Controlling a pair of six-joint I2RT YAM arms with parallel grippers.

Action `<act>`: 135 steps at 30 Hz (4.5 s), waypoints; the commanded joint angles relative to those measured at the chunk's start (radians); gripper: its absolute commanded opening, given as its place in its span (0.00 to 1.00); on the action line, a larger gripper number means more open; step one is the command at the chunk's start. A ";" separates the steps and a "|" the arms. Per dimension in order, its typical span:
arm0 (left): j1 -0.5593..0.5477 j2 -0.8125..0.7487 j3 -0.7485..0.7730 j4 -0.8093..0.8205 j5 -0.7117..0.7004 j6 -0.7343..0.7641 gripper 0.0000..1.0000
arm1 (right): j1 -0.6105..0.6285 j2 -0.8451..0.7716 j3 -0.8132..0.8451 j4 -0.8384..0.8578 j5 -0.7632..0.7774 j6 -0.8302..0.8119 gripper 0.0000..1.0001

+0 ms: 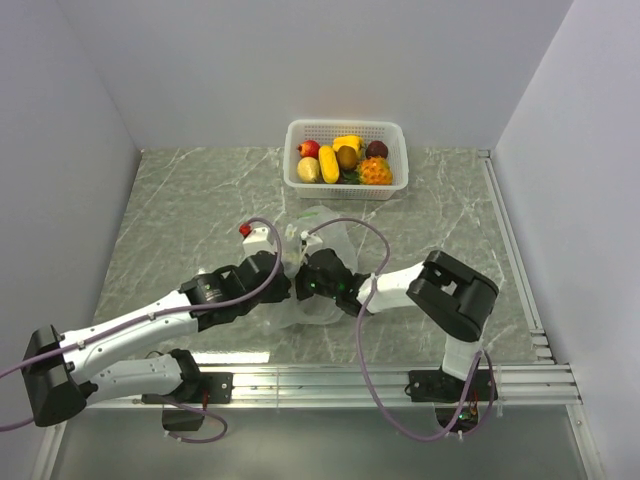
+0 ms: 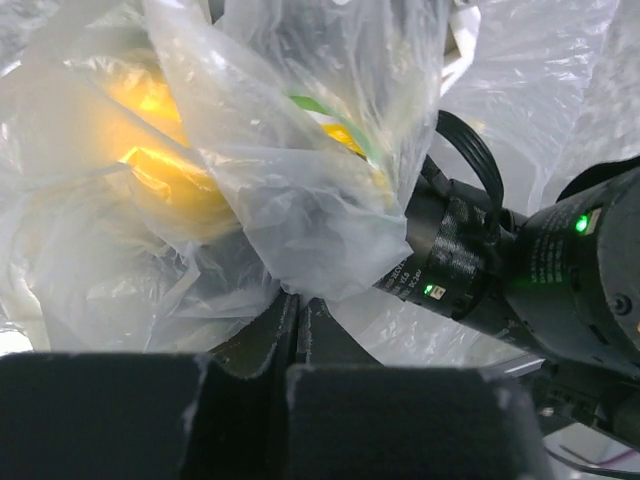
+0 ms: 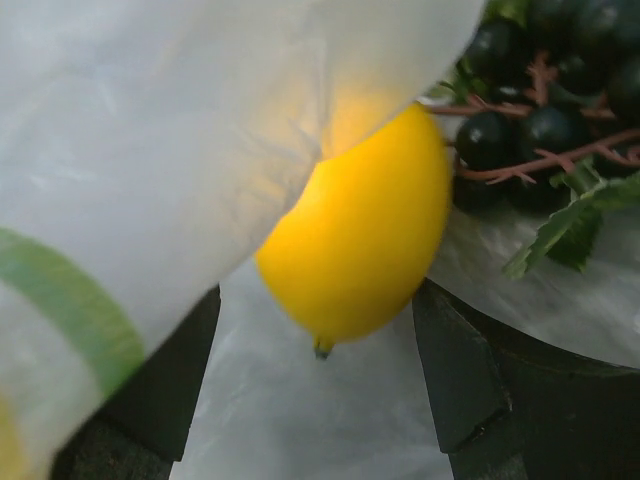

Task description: Untie the knot of the plastic bag and take out the fruit

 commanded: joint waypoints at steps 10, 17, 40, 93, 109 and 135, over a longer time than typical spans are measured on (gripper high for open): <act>0.000 -0.143 -0.156 -0.067 -0.075 -0.158 0.00 | 0.043 -0.072 0.085 -0.097 0.230 0.063 0.84; 0.000 -0.157 -0.201 -0.025 -0.032 -0.161 0.01 | 0.049 -0.001 0.085 -0.013 0.308 0.227 0.87; 0.003 -0.181 -0.225 -0.093 -0.110 -0.176 0.01 | 0.100 0.059 0.152 -0.063 0.313 -0.223 0.30; 0.189 -0.106 -0.132 -0.076 -0.126 0.031 0.01 | -0.205 -0.699 0.293 -0.453 -0.358 -0.392 0.00; 0.192 -0.241 -0.162 -0.042 -0.012 0.054 0.00 | -0.690 0.094 0.854 -0.431 0.040 -0.348 0.02; 0.192 -0.178 -0.144 0.013 0.052 0.060 0.01 | -0.411 -0.338 0.570 -0.629 -0.107 -0.688 0.74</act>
